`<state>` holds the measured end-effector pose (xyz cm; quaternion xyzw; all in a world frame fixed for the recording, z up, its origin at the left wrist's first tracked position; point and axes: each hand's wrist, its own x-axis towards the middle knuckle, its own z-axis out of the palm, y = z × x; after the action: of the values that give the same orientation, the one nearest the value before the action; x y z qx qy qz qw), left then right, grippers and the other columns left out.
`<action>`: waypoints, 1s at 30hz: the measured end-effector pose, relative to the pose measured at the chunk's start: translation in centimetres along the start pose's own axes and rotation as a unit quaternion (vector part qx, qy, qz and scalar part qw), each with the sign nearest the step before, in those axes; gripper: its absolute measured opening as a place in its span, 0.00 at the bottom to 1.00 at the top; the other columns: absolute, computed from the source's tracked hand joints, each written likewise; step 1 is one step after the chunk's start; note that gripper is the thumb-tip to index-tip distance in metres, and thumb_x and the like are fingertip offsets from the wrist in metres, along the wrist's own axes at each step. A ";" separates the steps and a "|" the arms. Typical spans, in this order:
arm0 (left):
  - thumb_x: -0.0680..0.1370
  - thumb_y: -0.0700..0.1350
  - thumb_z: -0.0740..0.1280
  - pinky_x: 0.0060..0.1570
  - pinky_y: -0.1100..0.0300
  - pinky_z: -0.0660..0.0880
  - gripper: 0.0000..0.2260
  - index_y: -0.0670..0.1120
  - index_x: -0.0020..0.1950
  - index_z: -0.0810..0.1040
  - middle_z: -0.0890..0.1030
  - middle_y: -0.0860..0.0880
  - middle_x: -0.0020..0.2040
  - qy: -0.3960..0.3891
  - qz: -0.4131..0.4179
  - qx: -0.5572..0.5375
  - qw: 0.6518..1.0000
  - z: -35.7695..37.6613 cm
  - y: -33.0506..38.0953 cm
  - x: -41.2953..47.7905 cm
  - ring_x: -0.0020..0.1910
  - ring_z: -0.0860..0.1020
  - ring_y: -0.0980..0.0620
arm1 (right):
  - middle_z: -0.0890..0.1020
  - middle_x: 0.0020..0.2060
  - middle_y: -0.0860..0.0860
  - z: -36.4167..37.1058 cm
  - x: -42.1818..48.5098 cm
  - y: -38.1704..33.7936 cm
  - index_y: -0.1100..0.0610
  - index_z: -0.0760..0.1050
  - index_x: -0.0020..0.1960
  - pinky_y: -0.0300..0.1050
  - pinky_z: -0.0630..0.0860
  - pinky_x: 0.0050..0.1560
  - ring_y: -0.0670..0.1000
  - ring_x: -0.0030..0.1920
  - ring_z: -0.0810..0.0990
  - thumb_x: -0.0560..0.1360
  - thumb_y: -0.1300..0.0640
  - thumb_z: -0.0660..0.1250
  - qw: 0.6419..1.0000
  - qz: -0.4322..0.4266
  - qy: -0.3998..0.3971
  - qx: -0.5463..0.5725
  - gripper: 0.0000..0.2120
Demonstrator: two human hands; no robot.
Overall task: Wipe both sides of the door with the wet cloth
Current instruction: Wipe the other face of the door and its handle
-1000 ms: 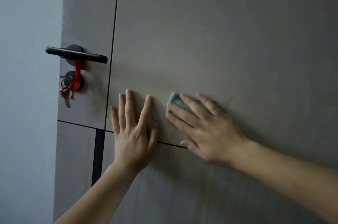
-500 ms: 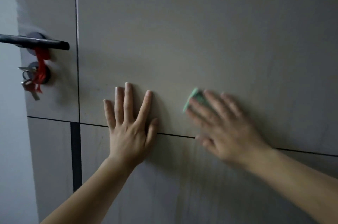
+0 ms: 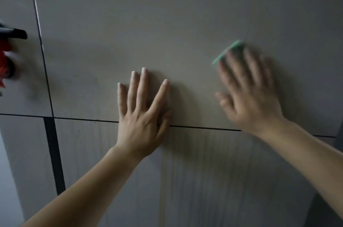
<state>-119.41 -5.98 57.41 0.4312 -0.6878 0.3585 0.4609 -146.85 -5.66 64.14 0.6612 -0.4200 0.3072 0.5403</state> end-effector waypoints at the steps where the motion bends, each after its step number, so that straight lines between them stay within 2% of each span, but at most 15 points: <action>1: 0.82 0.55 0.59 0.78 0.32 0.45 0.30 0.51 0.83 0.57 0.50 0.37 0.83 -0.002 -0.003 0.003 1.000 0.3 0.5 0.0 0.83 0.46 0.36 | 0.54 0.82 0.55 -0.2 0.3 0.4 0.53 0.53 0.83 0.64 0.47 0.79 0.65 0.80 0.55 0.81 0.42 0.56 0.998 0.059 0.013 0.011 0.34; 3: 0.82 0.55 0.58 0.78 0.32 0.44 0.30 0.51 0.83 0.56 0.50 0.37 0.83 -0.006 -0.014 0.008 1.000 0.6 1.0 -0.3 0.83 0.45 0.36 | 0.51 0.82 0.55 -0.2 -1.1 -1.0 0.55 0.53 0.83 0.65 0.47 0.79 0.66 0.80 0.54 0.80 0.41 0.56 0.997 0.071 0.016 0.024 0.36; 6: 0.82 0.55 0.58 0.78 0.32 0.43 0.30 0.50 0.83 0.56 0.50 0.36 0.83 -0.004 -0.023 0.004 1.000 0.5 1.2 -0.3 0.83 0.45 0.35 | 0.53 0.82 0.53 0.9 -6.3 -4.1 0.54 0.53 0.82 0.65 0.48 0.79 0.64 0.80 0.55 0.80 0.41 0.59 0.996 -0.070 -0.039 0.035 0.36; 8: 0.82 0.54 0.59 0.78 0.32 0.43 0.30 0.49 0.83 0.58 0.50 0.36 0.83 -0.007 -0.015 -0.002 1.000 0.3 1.8 -0.3 0.82 0.46 0.35 | 0.54 0.82 0.52 1.1 -7.6 -3.3 0.52 0.53 0.82 0.63 0.48 0.80 0.62 0.81 0.55 0.80 0.42 0.59 0.992 -0.107 -0.052 0.029 0.34; 10: 0.82 0.53 0.59 0.78 0.31 0.44 0.29 0.47 0.82 0.60 0.51 0.35 0.83 -0.011 0.013 -0.008 1.000 0.3 3.0 -0.1 0.82 0.46 0.35 | 0.54 0.81 0.51 1.1 -6.7 -0.9 0.52 0.53 0.82 0.62 0.47 0.80 0.63 0.80 0.55 0.81 0.42 0.57 0.998 -0.054 -0.030 0.025 0.33; 14: 0.82 0.52 0.58 0.78 0.32 0.44 0.28 0.46 0.82 0.62 0.53 0.36 0.83 -0.017 0.057 -0.028 0.998 0.7 5.7 0.8 0.82 0.47 0.35 | 0.51 0.82 0.56 0.2 -5.5 2.4 0.56 0.53 0.83 0.64 0.45 0.80 0.65 0.81 0.50 0.81 0.42 0.56 0.981 0.190 0.015 0.038 0.35; 15: 0.82 0.52 0.58 0.78 0.32 0.44 0.27 0.46 0.81 0.63 0.53 0.36 0.83 -0.018 0.066 -0.032 0.997 0.9 6.3 0.9 0.83 0.48 0.35 | 0.51 0.82 0.57 0.2 -6.2 1.6 0.57 0.52 0.83 0.65 0.45 0.80 0.65 0.81 0.49 0.81 0.42 0.56 0.979 0.200 0.014 0.040 0.36; 16: 0.82 0.52 0.58 0.78 0.33 0.44 0.27 0.46 0.81 0.64 0.53 0.36 0.82 -0.018 0.076 -0.036 0.996 1.1 6.9 0.9 0.83 0.48 0.35 | 0.50 0.82 0.56 0.5 -7.4 0.3 0.56 0.52 0.83 0.65 0.46 0.79 0.66 0.81 0.50 0.80 0.42 0.57 0.984 0.171 0.004 0.042 0.36; 19: 0.81 0.50 0.61 0.78 0.32 0.46 0.27 0.46 0.81 0.65 0.54 0.35 0.82 -0.016 0.093 -0.034 0.995 1.8 7.9 0.6 0.82 0.50 0.35 | 0.50 0.82 0.52 1.6 -11.5 -1.9 0.54 0.51 0.82 0.65 0.49 0.79 0.63 0.81 0.51 0.80 0.42 0.59 0.998 0.017 -0.038 0.036 0.37; 20: 0.81 0.50 0.62 0.78 0.31 0.46 0.28 0.46 0.81 0.65 0.54 0.35 0.82 -0.016 0.091 -0.030 0.995 2.0 8.1 0.6 0.82 0.50 0.35 | 0.51 0.82 0.51 1.7 -12.1 -0.9 0.54 0.52 0.82 0.64 0.49 0.80 0.62 0.81 0.52 0.80 0.42 0.59 0.999 0.009 -0.033 0.030 0.36; 21: 0.80 0.49 0.63 0.77 0.31 0.45 0.28 0.46 0.81 0.65 0.54 0.35 0.82 -0.015 0.087 -0.027 0.996 2.2 8.3 0.5 0.82 0.49 0.35 | 0.52 0.82 0.52 1.8 -12.4 0.5 0.54 0.52 0.82 0.64 0.48 0.80 0.62 0.81 0.52 0.81 0.43 0.58 0.999 0.038 -0.021 0.030 0.35; 23: 0.80 0.49 0.64 0.77 0.30 0.44 0.29 0.45 0.81 0.65 0.53 0.35 0.82 -0.016 0.078 -0.026 0.996 2.4 8.5 0.5 0.82 0.48 0.34 | 0.54 0.82 0.56 1.6 -12.7 3.7 0.56 0.53 0.82 0.65 0.48 0.80 0.64 0.81 0.53 0.83 0.43 0.54 0.987 0.161 0.000 0.031 0.33; 26: 0.80 0.50 0.63 0.77 0.29 0.43 0.29 0.45 0.81 0.65 0.53 0.34 0.82 -0.020 0.073 -0.029 0.997 2.4 8.8 0.5 0.82 0.47 0.34 | 0.55 0.81 0.62 1.3 -13.5 4.5 0.60 0.53 0.82 0.69 0.51 0.78 0.67 0.80 0.52 0.84 0.43 0.50 0.946 0.319 0.033 0.038 0.33; 28: 0.80 0.49 0.64 0.76 0.29 0.44 0.29 0.45 0.80 0.65 0.54 0.34 0.82 -0.021 0.072 -0.029 0.997 2.3 8.9 0.5 0.82 0.48 0.33 | 0.54 0.81 0.63 1.7 -14.3 2.2 0.61 0.52 0.82 0.69 0.50 0.78 0.68 0.80 0.52 0.83 0.42 0.50 0.950 0.308 0.032 0.044 0.34; 30: 0.79 0.49 0.65 0.76 0.29 0.45 0.29 0.45 0.80 0.66 0.54 0.34 0.82 -0.021 0.071 -0.026 0.997 2.3 8.8 0.5 0.82 0.49 0.33 | 0.54 0.81 0.61 2.4 -15.8 0.8 0.59 0.50 0.82 0.67 0.48 0.79 0.67 0.80 0.51 0.82 0.43 0.53 0.976 0.210 0.008 0.056 0.35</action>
<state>-128.41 -4.83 56.31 0.3767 -0.7351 0.3637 0.4308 -154.96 -4.50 50.37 0.5852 -0.5273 0.4419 0.4293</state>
